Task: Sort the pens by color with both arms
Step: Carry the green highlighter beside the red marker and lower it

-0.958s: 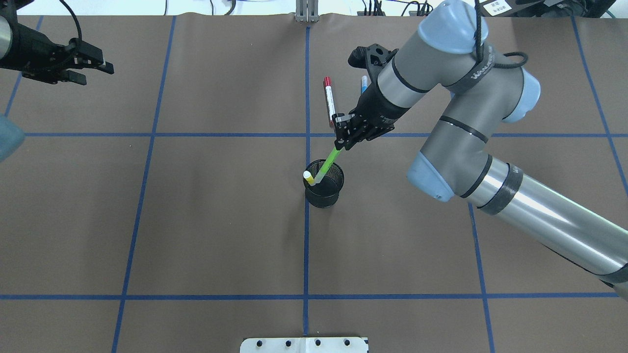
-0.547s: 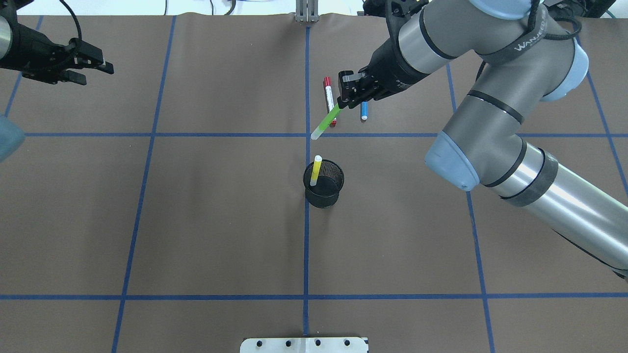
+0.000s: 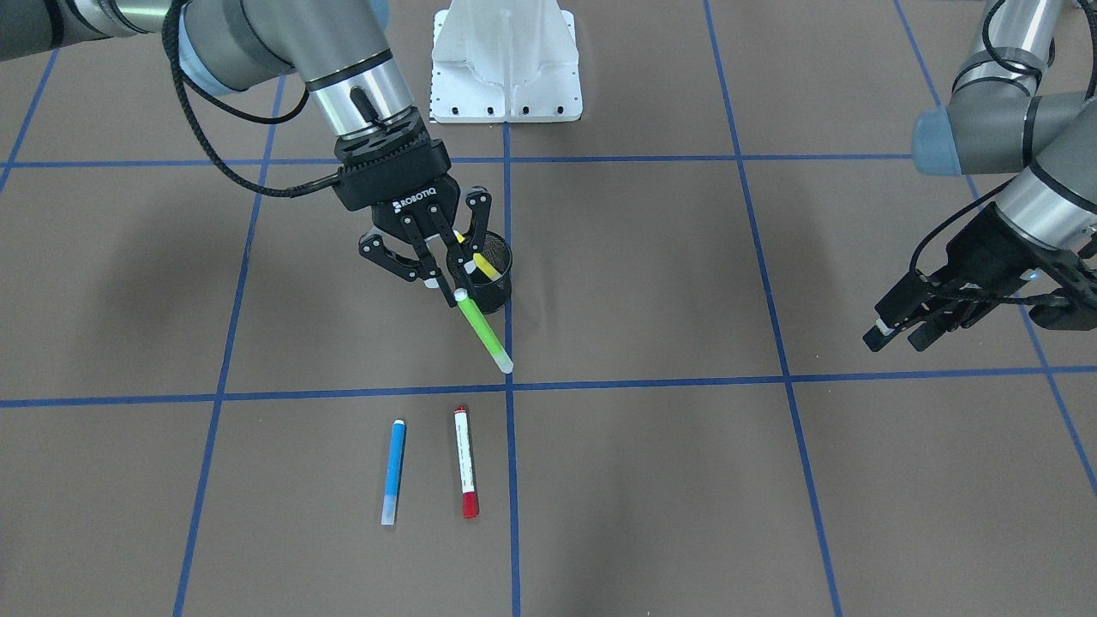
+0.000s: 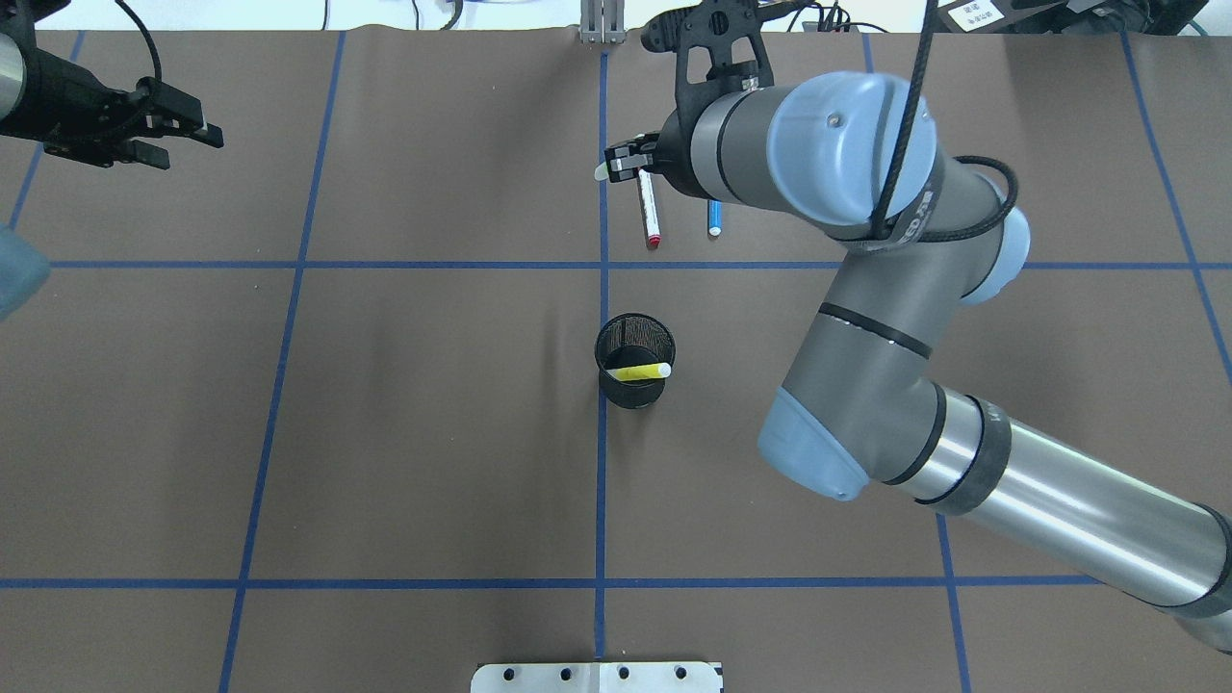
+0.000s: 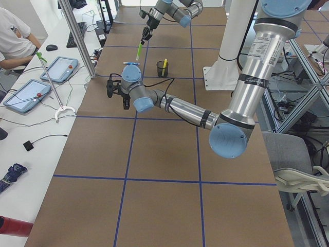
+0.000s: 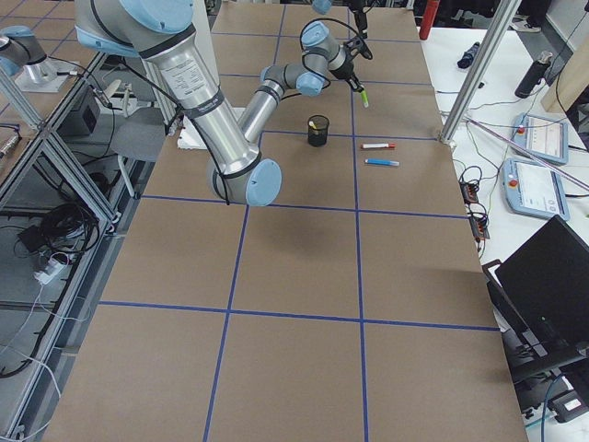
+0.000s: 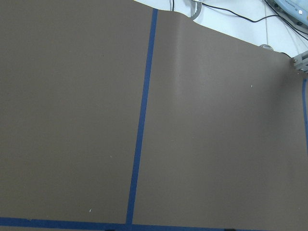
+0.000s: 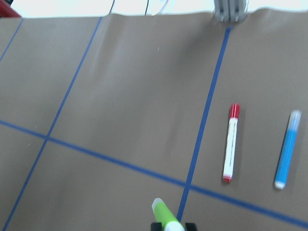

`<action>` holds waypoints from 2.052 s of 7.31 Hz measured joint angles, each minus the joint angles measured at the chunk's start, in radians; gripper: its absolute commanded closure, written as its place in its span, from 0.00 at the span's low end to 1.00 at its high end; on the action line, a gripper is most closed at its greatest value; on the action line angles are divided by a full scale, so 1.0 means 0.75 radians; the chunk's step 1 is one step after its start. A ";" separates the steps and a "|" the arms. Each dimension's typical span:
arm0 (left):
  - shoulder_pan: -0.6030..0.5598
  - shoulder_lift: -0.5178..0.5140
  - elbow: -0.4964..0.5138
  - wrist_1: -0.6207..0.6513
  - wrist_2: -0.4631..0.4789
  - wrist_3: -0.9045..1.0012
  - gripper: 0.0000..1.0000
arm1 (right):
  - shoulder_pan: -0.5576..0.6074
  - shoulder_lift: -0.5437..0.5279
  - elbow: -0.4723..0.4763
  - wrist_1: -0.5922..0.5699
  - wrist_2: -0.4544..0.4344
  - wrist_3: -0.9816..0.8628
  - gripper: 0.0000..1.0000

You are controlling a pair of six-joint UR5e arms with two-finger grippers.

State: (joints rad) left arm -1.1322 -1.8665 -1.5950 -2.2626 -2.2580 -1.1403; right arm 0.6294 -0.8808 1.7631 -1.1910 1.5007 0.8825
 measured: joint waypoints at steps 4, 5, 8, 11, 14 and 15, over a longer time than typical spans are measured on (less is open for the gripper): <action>0.000 0.005 -0.006 0.000 0.002 -0.004 0.19 | -0.170 0.302 -0.679 0.386 -0.601 -0.004 1.00; 0.000 0.003 -0.009 0.000 0.002 -0.004 0.19 | -0.196 0.338 -0.779 0.402 -0.689 -0.004 1.00; 0.000 -0.001 -0.013 0.000 0.002 -0.005 0.19 | -0.225 0.435 -1.027 0.408 -0.792 -0.006 1.00; 0.000 -0.002 -0.020 0.002 0.005 -0.005 0.19 | -0.226 0.480 -1.138 0.408 -0.820 -0.010 1.00; 0.000 -0.003 -0.022 0.002 0.004 -0.003 0.19 | -0.225 0.461 -1.131 0.408 -0.809 -0.017 0.29; 0.000 -0.004 -0.023 0.002 0.004 -0.004 0.19 | -0.224 0.450 -1.114 0.408 -0.798 -0.017 0.00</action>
State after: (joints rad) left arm -1.1321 -1.8691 -1.6125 -2.2611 -2.2549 -1.1431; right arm 0.4611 -0.5433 0.9275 -0.8851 0.9018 0.8699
